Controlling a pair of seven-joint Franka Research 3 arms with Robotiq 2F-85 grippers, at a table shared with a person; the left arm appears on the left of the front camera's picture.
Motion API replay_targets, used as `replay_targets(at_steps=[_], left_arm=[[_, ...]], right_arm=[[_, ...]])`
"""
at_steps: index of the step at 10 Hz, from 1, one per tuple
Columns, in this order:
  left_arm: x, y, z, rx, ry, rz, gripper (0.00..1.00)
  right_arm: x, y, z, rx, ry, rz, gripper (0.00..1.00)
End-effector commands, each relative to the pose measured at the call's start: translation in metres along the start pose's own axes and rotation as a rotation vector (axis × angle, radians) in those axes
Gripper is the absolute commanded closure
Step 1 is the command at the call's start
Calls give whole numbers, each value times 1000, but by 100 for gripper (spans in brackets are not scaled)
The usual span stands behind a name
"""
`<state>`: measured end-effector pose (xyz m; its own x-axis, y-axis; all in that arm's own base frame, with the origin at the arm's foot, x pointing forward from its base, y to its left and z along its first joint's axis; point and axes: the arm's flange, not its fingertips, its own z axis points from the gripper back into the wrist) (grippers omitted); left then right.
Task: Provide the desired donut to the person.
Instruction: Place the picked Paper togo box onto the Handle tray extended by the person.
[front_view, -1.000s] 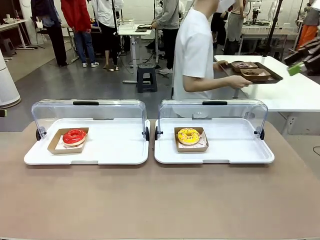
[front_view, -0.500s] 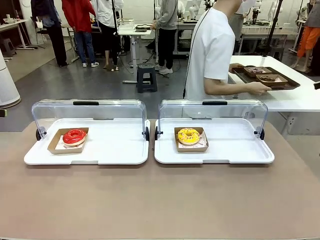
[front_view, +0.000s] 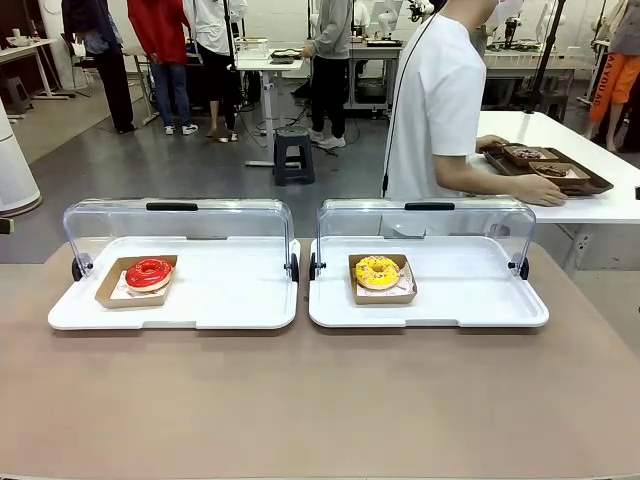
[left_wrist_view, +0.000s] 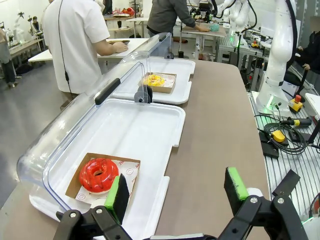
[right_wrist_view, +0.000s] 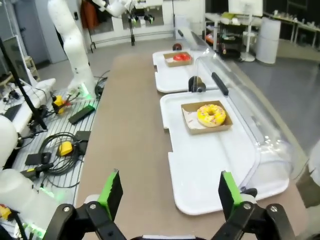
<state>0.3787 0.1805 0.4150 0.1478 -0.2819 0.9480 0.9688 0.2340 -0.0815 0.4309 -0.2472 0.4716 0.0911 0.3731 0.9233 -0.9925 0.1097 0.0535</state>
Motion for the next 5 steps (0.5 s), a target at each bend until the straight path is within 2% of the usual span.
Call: replay_targets(at_steps=[1, 5], left_arm=[[1, -1, 1, 3, -11, -8, 0], [1, -1, 1, 3, -11, -8, 0]], right_arm=[[0, -2, 10, 16, 29, 21, 0], [1, -2, 10, -4, 31, 22, 0]])
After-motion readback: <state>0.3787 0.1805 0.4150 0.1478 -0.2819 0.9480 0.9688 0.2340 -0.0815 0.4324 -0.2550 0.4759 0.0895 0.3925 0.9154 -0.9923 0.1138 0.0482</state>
